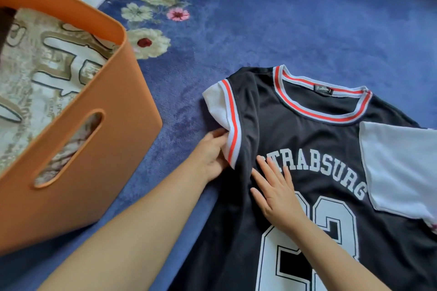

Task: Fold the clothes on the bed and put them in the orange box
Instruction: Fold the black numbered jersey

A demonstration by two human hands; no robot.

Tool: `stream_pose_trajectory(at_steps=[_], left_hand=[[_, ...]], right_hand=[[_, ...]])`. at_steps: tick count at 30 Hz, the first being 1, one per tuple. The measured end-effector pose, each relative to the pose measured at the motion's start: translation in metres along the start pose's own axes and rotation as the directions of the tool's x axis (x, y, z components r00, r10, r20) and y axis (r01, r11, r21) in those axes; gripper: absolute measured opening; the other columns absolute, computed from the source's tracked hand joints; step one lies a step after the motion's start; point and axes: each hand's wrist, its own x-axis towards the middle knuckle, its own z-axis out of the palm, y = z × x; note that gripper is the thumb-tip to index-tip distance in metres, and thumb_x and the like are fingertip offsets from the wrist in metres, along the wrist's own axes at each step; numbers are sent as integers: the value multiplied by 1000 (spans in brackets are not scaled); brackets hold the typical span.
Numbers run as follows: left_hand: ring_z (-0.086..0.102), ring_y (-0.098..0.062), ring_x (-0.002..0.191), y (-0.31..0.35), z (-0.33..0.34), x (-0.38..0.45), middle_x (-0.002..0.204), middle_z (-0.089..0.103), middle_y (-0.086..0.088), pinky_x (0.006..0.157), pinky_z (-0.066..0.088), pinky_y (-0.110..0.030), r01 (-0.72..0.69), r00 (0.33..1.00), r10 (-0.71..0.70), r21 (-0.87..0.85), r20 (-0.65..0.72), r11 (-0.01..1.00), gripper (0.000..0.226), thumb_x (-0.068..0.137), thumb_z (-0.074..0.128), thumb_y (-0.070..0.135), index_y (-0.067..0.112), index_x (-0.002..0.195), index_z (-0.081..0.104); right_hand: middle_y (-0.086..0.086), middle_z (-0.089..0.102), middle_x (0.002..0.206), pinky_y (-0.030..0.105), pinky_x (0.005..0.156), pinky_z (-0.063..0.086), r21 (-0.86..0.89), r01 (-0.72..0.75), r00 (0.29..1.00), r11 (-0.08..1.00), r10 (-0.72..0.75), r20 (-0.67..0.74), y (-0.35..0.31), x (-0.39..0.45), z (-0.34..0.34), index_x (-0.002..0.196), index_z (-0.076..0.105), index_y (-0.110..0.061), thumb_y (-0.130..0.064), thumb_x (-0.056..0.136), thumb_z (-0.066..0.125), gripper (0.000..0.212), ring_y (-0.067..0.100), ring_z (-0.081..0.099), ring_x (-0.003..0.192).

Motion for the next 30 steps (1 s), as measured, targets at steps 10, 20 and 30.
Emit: stream_pose_trajectory(at_steps=[10,20,30], left_hand=[[50,-19,79,41,-15,-24,76,54,0,78,40,-24,-628,186,971,742,-153,237,23,73,48,-9,14,71,49],[58,-27,87,-27,-39,-11,88,63,-9,79,52,-40,-657,121,58,124,991,-744,20,69,43,0,11,75,58],[44,-21,41,-28,-23,-10,67,45,-7,41,-6,-14,-297,531,330,536,781,-791,69,23,78,-5,17,75,39]], right_hand=[[7,50,136,28,108,7,103,46,998,994,-49,25,0,-1,-7,130,43,-21,-44,100,8,52,19,31,127],[8,61,83,27,69,42,708,-432,832,558,549,75,62,-27,-73,85,58,-4,-22,97,37,30,9,58,76],[8,44,130,39,88,49,844,-520,456,-133,792,406,49,24,-65,139,29,-14,-7,80,66,70,27,51,110]])
